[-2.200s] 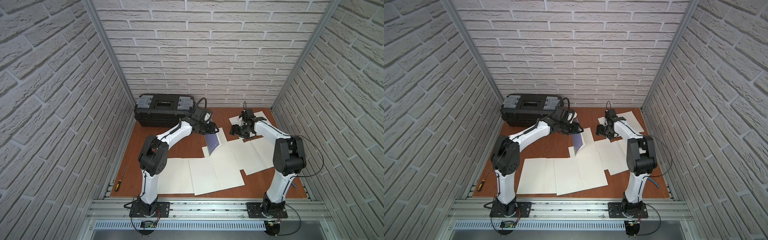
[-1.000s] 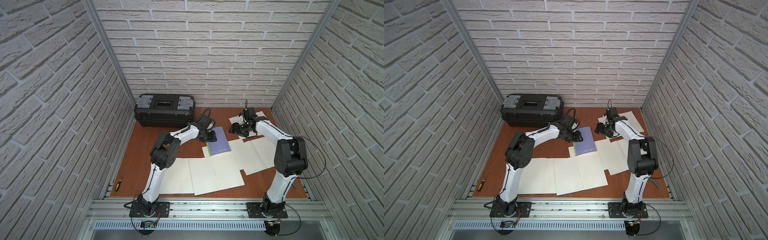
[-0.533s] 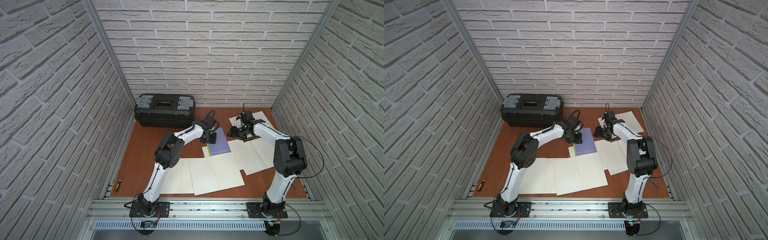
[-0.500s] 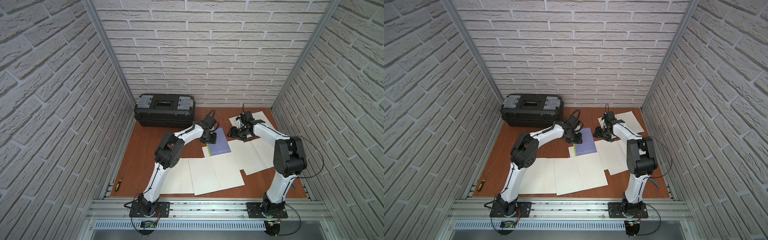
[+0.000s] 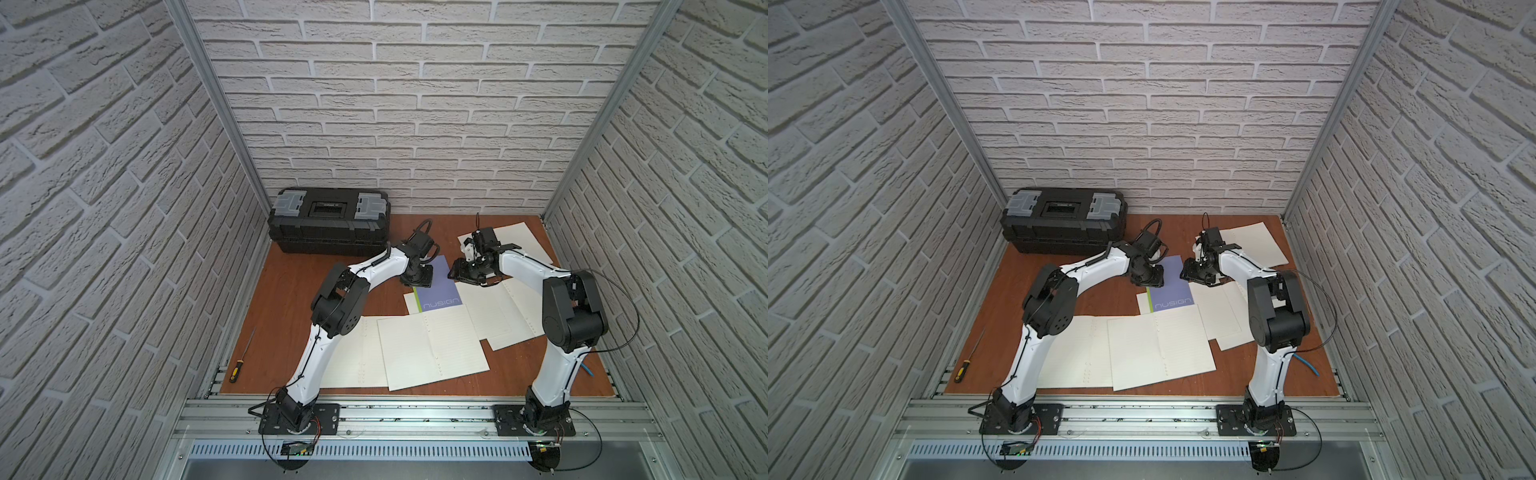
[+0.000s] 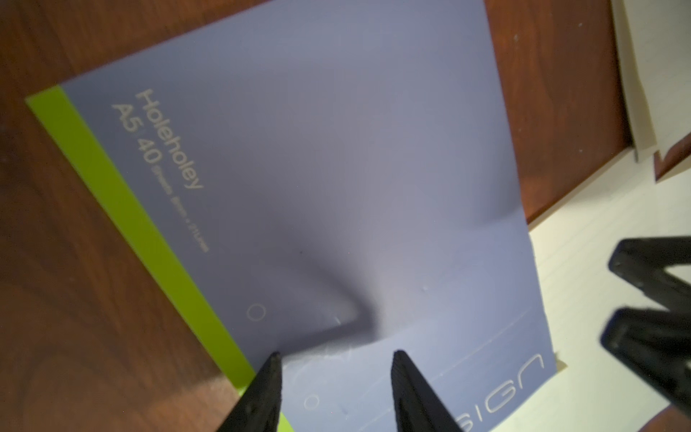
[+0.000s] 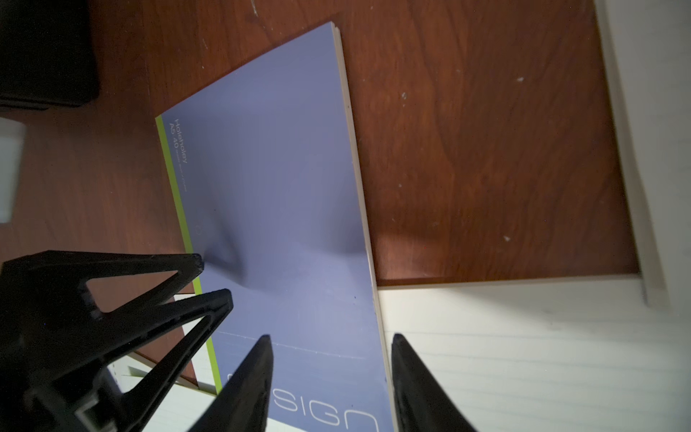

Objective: Close the notebook
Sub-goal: Move the notebook to the center of the board.

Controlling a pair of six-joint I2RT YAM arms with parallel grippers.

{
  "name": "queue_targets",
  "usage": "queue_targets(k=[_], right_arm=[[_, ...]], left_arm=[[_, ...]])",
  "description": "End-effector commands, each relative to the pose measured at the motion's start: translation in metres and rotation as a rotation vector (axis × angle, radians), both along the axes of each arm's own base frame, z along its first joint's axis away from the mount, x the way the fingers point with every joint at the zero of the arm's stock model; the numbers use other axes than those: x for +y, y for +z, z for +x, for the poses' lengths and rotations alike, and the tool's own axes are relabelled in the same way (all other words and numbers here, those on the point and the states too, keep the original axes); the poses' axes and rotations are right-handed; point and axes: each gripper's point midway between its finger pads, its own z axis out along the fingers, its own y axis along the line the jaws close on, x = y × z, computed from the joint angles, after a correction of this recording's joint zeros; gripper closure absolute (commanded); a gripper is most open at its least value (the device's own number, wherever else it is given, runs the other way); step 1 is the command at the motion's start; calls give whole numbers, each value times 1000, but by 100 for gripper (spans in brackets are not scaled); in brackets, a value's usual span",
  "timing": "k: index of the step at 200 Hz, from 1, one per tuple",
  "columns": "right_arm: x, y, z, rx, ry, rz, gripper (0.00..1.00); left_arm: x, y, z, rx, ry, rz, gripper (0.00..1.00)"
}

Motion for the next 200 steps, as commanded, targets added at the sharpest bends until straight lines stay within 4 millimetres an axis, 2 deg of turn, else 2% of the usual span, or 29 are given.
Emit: queue_targets(k=[1,33,70,200], right_arm=[[7,-6,-1,4,9,19,50],[9,-11,-3,15,18,8,51],[11,-17,-5,27,24,-6,52],[7,-33,-10,66,36,-71,55]], left_arm=[[13,12,-2,-18,-2,55,49],[21,16,-6,-20,9,66,48],[27,10,-12,-7,17,76,47],[23,-1,-17,24,15,44,47]])
